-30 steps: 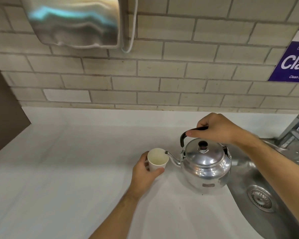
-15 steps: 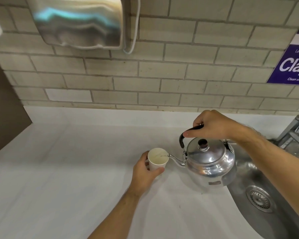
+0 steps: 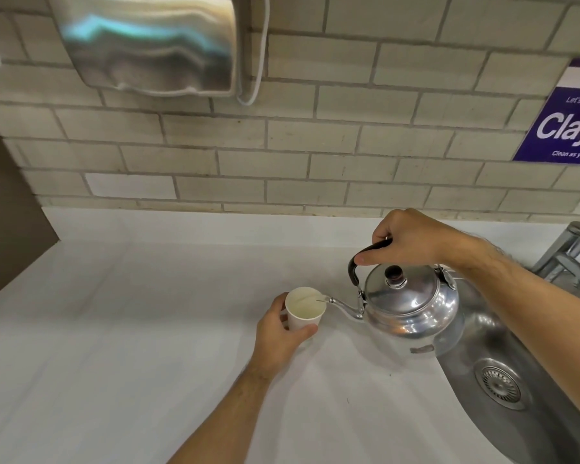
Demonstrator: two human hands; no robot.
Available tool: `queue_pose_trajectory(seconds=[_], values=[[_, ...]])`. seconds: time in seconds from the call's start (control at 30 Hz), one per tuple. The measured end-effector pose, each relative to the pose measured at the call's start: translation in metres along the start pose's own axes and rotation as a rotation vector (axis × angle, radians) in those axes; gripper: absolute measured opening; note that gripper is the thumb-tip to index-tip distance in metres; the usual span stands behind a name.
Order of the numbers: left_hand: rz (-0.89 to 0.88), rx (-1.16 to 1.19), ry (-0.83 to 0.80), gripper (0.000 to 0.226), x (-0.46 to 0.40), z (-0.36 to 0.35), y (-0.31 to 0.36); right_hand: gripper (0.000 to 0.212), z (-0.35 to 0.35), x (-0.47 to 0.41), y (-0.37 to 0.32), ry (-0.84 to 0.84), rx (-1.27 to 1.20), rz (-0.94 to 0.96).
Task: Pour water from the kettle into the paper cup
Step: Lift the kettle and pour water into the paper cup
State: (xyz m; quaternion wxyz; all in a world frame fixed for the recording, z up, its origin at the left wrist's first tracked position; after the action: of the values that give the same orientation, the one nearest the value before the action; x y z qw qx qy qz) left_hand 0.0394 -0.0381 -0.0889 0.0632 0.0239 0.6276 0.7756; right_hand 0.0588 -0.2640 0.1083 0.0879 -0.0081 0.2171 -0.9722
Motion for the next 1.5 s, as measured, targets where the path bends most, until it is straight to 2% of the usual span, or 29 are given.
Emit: queue_pose_trajectory(seconds=[1.5], values=[[0.022,-0.027,-0.010,0.060,-0.0004,0.0009,0.0026,0.065,0.0079,-0.0072,-0.0001,-0.023,0.057,0.007]])
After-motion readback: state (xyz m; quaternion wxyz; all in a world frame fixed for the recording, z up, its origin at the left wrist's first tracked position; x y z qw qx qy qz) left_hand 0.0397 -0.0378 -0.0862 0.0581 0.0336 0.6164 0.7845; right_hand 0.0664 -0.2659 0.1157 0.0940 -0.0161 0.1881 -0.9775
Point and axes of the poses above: each hand's wrist, its own x-axis away from the middle knuckle, its own z-axis out of the back of the hand, y = z × x, the point moved 5 cm from there along -x, towards the middle knuckle, and after that the axes turned 7 degrees about -x, right-handed, at the moved point
